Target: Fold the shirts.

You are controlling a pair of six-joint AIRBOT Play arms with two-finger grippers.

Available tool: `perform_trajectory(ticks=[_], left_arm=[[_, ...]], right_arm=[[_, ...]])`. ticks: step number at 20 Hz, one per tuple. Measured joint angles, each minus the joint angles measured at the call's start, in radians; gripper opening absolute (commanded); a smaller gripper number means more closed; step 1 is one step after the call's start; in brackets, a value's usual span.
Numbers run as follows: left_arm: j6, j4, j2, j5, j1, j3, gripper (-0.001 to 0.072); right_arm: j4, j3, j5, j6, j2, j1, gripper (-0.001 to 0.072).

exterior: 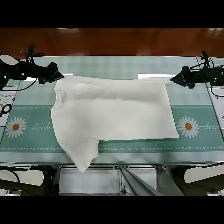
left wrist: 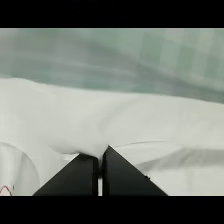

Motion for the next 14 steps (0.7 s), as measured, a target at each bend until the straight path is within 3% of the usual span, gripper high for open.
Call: perform_trajectory(ticks=[7, 14], left_arm=[[0.068, 0.01, 0.064, -0.096, 0.007, -0.229, 0.0019], [0.102, 0.016, 0.072, -0.084, 0.023, -0.305, 0.002]], right_arm=[[-0.135, -0.001, 0.137, 0.033, -0.004, 0.005, 0.002], [-0.28, -0.007, 0.128, 0.084, -0.032, 0.061, 0.002]])
